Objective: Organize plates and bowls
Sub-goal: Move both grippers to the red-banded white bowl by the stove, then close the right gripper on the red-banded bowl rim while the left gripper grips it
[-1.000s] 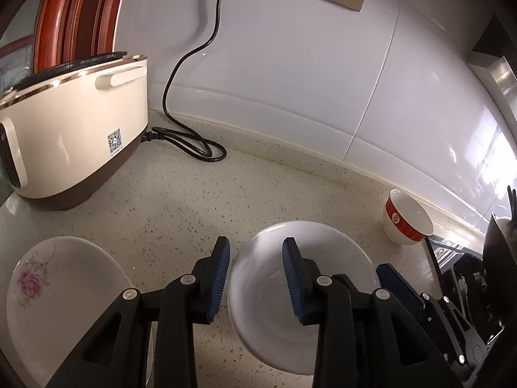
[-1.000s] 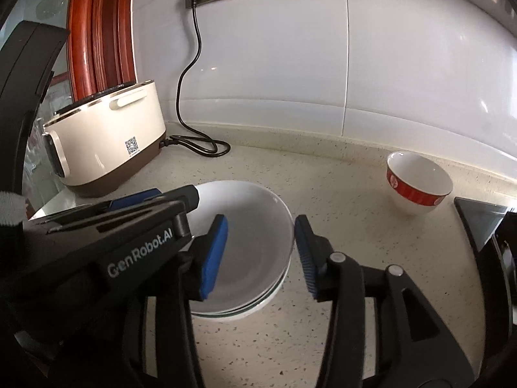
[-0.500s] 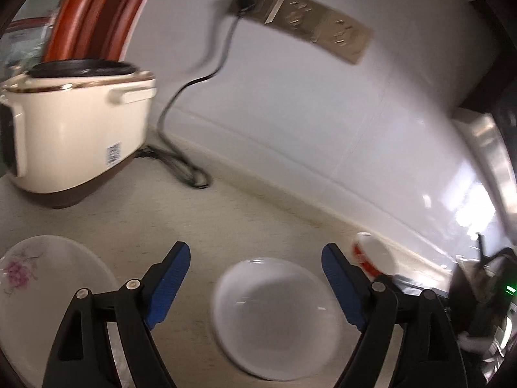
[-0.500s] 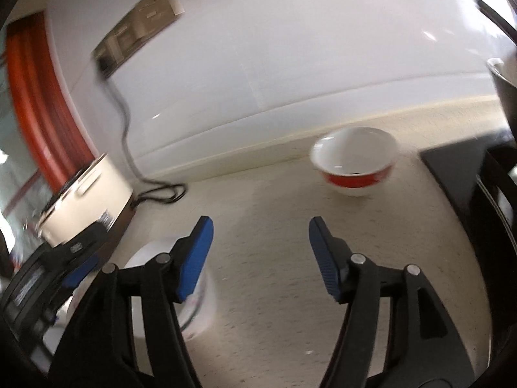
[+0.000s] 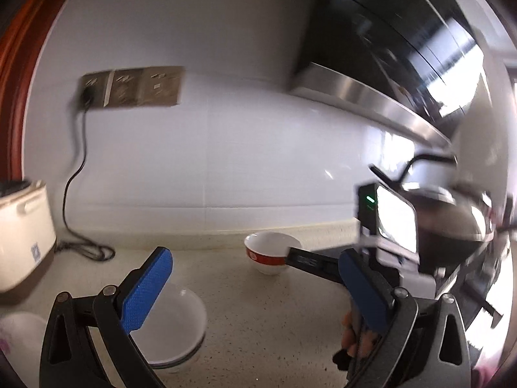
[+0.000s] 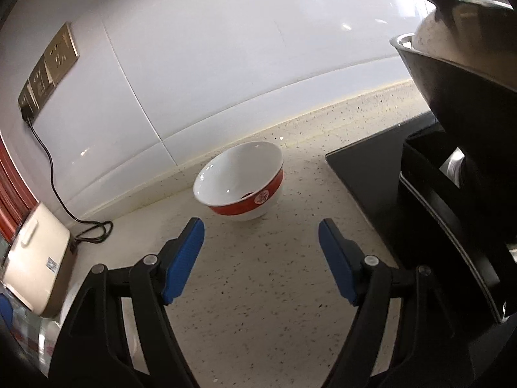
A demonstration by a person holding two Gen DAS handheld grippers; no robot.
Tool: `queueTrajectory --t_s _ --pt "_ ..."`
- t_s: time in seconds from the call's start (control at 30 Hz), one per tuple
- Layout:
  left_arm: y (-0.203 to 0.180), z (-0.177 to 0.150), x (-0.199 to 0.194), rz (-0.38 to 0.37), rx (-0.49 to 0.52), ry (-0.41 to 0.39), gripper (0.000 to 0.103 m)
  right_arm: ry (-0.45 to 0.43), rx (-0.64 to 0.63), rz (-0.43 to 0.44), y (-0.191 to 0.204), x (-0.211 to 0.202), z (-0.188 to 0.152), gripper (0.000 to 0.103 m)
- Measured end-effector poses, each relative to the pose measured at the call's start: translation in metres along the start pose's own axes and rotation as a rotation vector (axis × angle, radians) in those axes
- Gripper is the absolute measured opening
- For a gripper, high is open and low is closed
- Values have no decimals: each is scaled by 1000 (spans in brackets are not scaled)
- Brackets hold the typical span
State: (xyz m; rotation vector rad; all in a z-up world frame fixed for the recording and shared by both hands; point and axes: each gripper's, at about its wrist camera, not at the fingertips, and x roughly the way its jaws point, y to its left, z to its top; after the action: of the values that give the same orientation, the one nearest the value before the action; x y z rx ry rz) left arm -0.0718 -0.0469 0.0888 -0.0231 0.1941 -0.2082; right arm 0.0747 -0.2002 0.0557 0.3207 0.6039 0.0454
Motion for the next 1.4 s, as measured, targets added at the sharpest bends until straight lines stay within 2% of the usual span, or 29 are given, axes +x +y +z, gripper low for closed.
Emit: queueTrajectory --t_s 0.1,0.27,0.5,0.57,0.67,0.8,0.83,0.9,0.93,0.97,1.03,1.23,1.3,1.4 --pt "-4 -3 4 -11 29 10 103 -20 -25 3 5 -3 0 76" --pt "11 -3 0 -15 -51 -39 103 -40 -21 14 5 9 6 76" --pt "41 4 -24 69 -181 -179 103 93 172 -18 -16 65 29 76" --pt "51 5 -26 88 -226 -188 103 113 197 -23 -17 77 34 76" --pt "64 7 -27 109 -279 -190 103 164 193 -82 -10 100 41 76" --pt "73 8 -23 122 -318 -184 103 239 166 -117 -4 119 37 76" --pt "74 8 -22 125 -318 -180 103 232 145 -135 -2 119 36 71" --pt "76 9 -20 130 -321 -173 103 251 153 -126 -4 115 34 51" --pt "76 9 -20 129 -321 -171 103 261 150 -125 -5 113 34 33" --pt "77 10 -19 131 -323 -172 103 265 129 -134 -5 110 33 25" --pt "79 9 -19 138 -328 -173 103 259 88 -133 -4 101 29 22" --pt "88 7 -15 143 -360 -151 103 277 14 -59 -10 52 6 17" --pt "90 5 -11 108 -379 -121 103 293 -8 -26 -14 36 -5 16" --pt "88 3 1 -27 -414 -25 103 303 -55 5 -21 7 -22 16"
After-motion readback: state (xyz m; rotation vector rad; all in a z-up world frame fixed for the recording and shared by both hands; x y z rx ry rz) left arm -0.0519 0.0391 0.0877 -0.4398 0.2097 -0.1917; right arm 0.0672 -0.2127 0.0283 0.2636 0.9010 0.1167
